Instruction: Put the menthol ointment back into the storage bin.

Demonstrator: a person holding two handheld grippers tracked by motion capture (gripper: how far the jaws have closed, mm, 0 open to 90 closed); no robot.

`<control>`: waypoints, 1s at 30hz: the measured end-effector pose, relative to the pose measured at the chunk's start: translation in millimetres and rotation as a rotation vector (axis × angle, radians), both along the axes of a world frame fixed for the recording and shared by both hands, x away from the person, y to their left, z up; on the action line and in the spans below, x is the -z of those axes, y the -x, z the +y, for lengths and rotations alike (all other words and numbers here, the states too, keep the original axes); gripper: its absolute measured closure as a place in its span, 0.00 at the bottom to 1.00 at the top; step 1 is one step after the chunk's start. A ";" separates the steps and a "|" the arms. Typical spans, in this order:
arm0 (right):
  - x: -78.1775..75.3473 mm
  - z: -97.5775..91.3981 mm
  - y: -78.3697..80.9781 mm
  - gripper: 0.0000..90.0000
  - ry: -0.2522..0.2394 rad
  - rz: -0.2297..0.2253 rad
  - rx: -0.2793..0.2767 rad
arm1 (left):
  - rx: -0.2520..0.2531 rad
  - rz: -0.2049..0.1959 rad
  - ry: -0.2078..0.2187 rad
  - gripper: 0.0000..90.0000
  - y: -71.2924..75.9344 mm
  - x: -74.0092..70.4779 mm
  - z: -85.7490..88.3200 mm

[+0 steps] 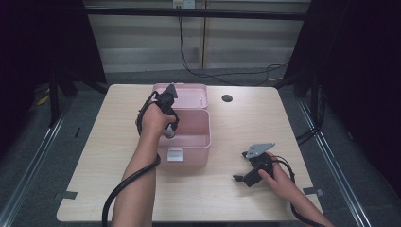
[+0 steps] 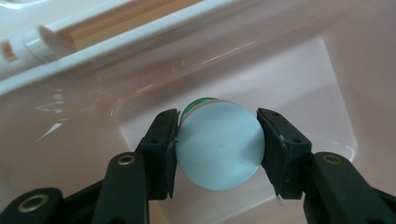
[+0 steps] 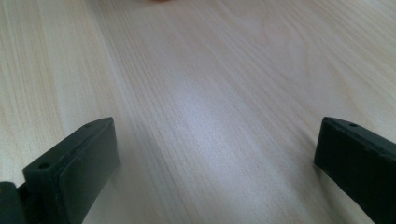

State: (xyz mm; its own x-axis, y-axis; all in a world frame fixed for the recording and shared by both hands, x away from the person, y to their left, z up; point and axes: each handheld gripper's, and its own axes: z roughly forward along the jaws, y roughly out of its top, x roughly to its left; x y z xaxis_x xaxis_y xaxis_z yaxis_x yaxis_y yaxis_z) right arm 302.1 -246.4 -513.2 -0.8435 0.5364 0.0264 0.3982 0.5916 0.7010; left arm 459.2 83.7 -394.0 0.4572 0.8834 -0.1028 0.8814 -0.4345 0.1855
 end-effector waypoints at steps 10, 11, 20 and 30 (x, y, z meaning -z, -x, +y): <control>0.0 0.0 0.0 0.00 0.000 0.000 0.000 | -0.018 -0.010 0.002 0.56 -2.1 12.2 -3.7; 0.0 0.0 0.0 0.00 0.000 0.000 0.000 | -0.010 -0.008 0.002 0.56 -2.2 13.1 -3.9; 0.1 0.1 0.0 0.00 -0.001 -0.001 0.000 | -0.028 -0.016 -0.003 0.56 -1.4 21.7 -2.5; 0.1 0.1 0.1 0.00 -0.002 0.000 0.001 | -0.046 -0.030 0.009 0.56 -1.3 33.1 1.8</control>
State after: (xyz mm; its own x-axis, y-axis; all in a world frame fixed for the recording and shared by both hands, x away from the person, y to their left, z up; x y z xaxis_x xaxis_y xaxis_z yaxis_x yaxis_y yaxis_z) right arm 302.0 -246.3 -513.2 -0.8432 0.5370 0.0276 0.3988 0.5902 0.7019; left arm 460.5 85.4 -427.1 0.4194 0.9025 -0.0977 0.8942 -0.3922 0.2158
